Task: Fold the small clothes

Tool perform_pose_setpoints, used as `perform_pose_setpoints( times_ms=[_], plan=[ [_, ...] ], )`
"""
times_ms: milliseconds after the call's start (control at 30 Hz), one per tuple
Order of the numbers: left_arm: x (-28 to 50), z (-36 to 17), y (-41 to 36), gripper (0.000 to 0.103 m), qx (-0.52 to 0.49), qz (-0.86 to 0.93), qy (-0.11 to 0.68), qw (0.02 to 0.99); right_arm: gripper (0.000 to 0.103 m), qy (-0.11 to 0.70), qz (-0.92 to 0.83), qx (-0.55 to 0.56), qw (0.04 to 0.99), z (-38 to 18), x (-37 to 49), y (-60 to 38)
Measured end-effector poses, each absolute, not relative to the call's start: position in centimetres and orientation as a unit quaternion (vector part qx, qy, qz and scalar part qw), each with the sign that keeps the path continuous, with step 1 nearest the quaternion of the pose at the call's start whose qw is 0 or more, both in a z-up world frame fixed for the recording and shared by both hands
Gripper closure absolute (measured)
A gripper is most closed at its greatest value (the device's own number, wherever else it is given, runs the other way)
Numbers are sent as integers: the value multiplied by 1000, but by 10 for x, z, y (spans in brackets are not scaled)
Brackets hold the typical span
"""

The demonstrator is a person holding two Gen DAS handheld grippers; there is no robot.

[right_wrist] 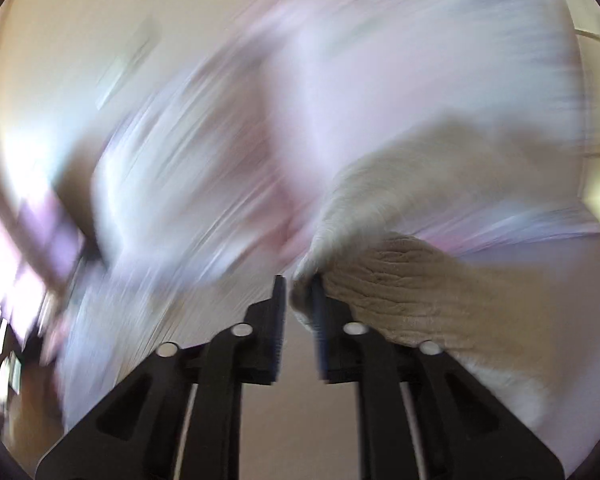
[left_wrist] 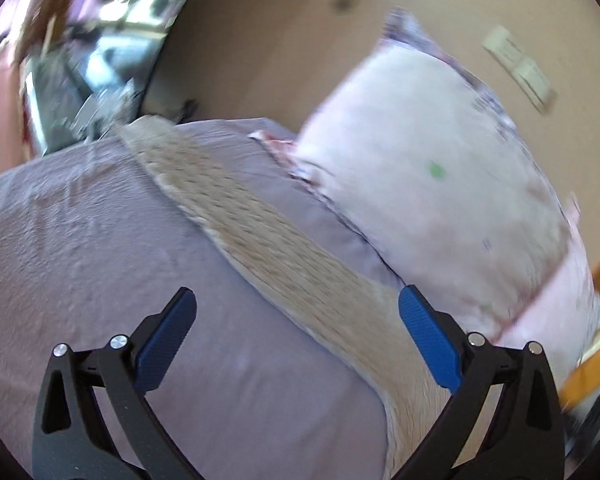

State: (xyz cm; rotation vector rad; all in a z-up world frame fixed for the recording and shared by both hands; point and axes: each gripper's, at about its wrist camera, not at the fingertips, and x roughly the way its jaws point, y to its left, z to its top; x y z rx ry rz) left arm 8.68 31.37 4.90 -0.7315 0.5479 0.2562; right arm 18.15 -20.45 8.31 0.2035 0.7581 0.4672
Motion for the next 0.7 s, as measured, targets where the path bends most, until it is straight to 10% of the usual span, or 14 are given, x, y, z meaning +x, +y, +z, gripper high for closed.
perform_pose_setpoints(
  times_ms=[200,500,633,700],
  plan=[
    [106,37,362,15,-397,167,265,862,26,351,224,93,905,77,157,-194],
    [131,7,422,39,-507,185,266,798,19,359,117,185,907,59,121,-293],
    [142,-1,433,96,-525,183,273,785,19,361,96,213,903,50,109,-317],
    [148,12,423,97,-502,176,268,804,19,361,86,216,903,46,105,-326]
  ],
)
